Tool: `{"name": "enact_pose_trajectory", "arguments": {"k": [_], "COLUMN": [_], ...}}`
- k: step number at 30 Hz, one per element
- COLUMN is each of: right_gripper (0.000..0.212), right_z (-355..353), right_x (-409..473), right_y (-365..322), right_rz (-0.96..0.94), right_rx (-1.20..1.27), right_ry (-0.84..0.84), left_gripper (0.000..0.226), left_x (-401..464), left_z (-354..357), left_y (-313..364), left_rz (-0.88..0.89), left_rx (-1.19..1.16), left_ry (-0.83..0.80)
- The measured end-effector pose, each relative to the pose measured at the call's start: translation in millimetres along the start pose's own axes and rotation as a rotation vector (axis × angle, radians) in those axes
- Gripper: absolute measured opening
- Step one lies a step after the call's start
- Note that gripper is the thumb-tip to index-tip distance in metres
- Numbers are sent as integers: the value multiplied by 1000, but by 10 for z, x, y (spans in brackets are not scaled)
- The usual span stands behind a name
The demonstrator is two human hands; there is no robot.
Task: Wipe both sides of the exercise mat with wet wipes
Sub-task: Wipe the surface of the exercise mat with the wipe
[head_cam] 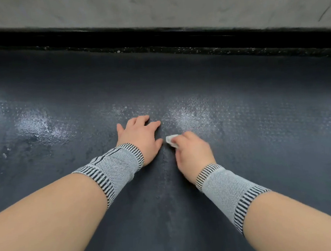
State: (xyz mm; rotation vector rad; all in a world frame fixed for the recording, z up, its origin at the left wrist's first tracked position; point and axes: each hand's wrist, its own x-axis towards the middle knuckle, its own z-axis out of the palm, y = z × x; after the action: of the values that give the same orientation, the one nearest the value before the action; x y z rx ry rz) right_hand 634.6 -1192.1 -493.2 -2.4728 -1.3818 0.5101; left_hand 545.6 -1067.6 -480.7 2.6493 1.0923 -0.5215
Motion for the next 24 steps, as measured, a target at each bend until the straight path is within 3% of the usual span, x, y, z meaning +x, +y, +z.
{"name": "enact_pose_trajectory", "arguments": {"k": [2, 7, 9, 12, 14, 18, 19, 21, 24], "right_gripper": [35, 26, 28, 35, 34, 26, 26, 29, 34], "right_z": [-55, -439, -317, -66, -149, -489, -478, -367, -151], "right_x": [89, 399, 384, 220, 295, 625, 657, 654, 502], "right_y": [120, 585, 336, 31, 176, 657, 631, 382, 131], "right_rz": [-65, 475, 348, -64, -133, 390, 450, 306, -113], "right_rx": [-48, -56, -39, 3, -41, -83, -67, -75, -83], "right_ry": [-8, 184, 125, -23, -25, 169, 196, 134, -33], "left_gripper": [56, 58, 62, 68, 71, 73, 73, 74, 76], "left_x": [43, 154, 247, 397, 459, 499, 507, 529, 558], "left_z": [-51, -48, -72, -162, -190, -212, -216, -219, -208], "left_y": [-24, -56, -64, -75, -66, -45, -41, -42, -57], "left_rz": [13, 28, 17, 24, 41, 46, 47, 45, 45], "left_rx": [-3, -91, -83, -40, -1, 55, 57, 63, 76], "left_ry": [17, 62, 39, -18, -78, -153, -157, -160, -169]}}
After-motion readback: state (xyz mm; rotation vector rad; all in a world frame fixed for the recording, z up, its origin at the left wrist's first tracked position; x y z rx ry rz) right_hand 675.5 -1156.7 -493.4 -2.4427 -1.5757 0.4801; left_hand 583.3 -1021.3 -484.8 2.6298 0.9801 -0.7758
